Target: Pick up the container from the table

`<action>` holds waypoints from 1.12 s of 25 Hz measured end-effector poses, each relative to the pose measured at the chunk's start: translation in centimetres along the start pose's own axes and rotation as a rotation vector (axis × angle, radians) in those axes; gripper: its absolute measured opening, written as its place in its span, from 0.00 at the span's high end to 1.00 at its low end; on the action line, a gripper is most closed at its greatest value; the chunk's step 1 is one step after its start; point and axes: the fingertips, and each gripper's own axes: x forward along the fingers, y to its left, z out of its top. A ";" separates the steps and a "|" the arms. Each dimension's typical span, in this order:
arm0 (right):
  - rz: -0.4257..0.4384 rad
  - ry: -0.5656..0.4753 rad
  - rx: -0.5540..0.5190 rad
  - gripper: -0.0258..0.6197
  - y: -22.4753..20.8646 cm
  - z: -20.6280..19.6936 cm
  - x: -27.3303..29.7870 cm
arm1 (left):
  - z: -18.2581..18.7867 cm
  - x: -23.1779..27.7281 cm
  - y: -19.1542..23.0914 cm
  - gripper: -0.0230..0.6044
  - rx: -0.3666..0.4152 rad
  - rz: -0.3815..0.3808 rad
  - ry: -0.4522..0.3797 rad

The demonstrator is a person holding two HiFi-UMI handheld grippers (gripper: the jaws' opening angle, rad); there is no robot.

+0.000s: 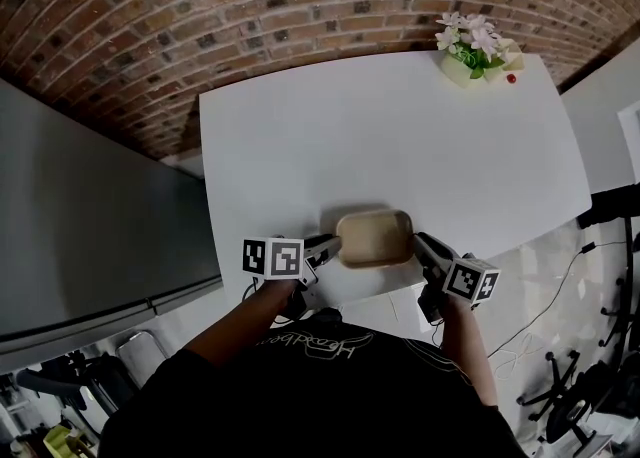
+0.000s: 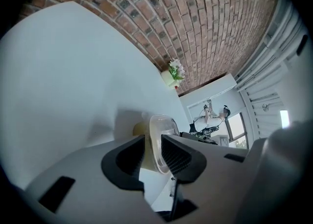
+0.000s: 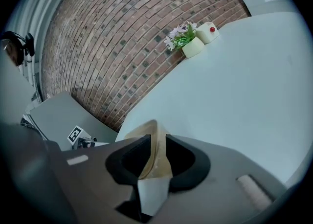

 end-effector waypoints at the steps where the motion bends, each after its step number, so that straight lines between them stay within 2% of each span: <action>1: -0.007 0.001 0.003 0.83 -0.3 -0.1 0.1 | 0.0 0.1 0.2 0.83 -0.005 0.003 0.004; 9: 0.036 0.002 0.075 0.83 -0.4 -0.4 0.8 | -0.1 0.8 1.2 0.83 -0.042 0.025 0.019; 16: 0.063 -0.004 0.143 0.83 -0.4 -0.5 1.0 | -0.1 1.1 1.3 0.83 -0.084 0.010 0.020; 28: 0.095 -0.028 0.218 0.85 -0.3 -0.5 1.0 | -0.1 1.3 1.1 0.84 -0.093 -0.003 0.010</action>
